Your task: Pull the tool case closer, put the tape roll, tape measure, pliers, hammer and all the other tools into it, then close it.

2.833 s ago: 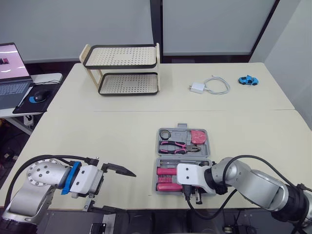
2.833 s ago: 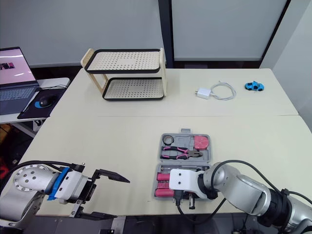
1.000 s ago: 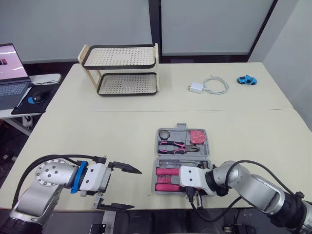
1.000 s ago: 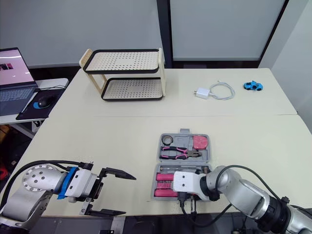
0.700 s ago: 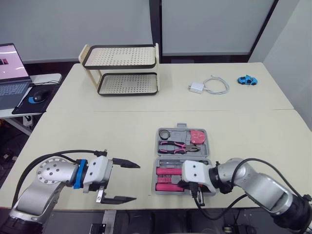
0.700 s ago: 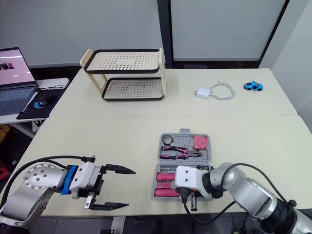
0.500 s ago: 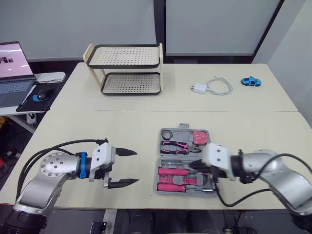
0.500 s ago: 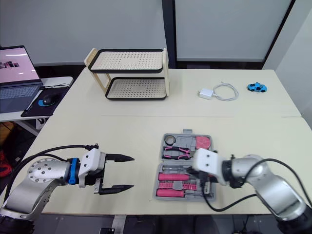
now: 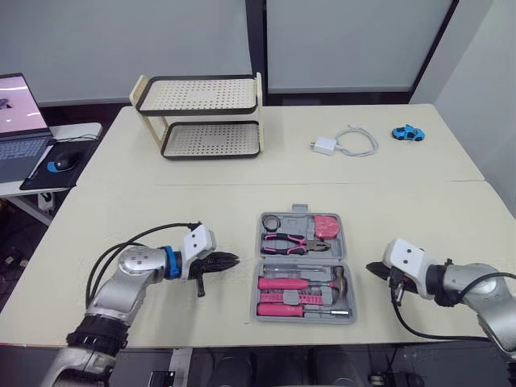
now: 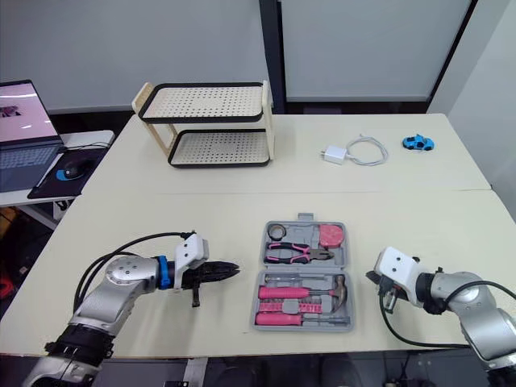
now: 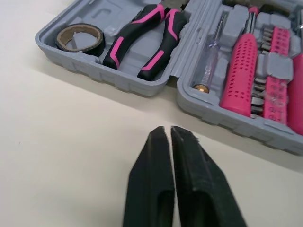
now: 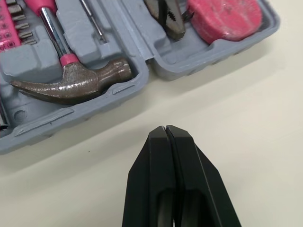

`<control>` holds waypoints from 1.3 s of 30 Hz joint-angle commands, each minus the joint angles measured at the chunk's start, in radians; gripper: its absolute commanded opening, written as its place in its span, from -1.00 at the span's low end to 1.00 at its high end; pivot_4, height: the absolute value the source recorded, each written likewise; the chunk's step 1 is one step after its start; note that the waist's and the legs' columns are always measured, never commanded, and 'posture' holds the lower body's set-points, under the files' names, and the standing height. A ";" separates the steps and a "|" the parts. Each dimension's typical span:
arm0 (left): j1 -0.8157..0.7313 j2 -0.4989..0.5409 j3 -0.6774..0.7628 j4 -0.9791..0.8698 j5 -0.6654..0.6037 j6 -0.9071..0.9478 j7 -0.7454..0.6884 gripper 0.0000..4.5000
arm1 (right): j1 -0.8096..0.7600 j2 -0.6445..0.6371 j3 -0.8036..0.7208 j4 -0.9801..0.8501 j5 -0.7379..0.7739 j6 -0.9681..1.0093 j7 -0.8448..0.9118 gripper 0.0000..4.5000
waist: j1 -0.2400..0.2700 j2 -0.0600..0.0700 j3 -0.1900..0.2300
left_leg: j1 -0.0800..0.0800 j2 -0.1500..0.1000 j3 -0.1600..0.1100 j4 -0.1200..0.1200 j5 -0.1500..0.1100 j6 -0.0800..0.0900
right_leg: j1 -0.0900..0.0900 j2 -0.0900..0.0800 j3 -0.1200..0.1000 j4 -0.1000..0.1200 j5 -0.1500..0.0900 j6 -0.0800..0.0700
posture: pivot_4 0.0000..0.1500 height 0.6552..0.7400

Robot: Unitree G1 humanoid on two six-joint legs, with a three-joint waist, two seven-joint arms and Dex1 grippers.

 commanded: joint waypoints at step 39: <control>0.022 -0.169 -0.116 -0.006 0.167 -0.140 0.055 -0.98 | -0.182 0.149 0.173 0.135 -0.104 -0.068 0.086 -1.00 | 0.000 0.000 -0.002 | 0.000 0.000 -0.001 0.000 0.002 -0.003 | -0.001 -0.001 0.000 0.000 0.000 0.000 | 1.00 1.00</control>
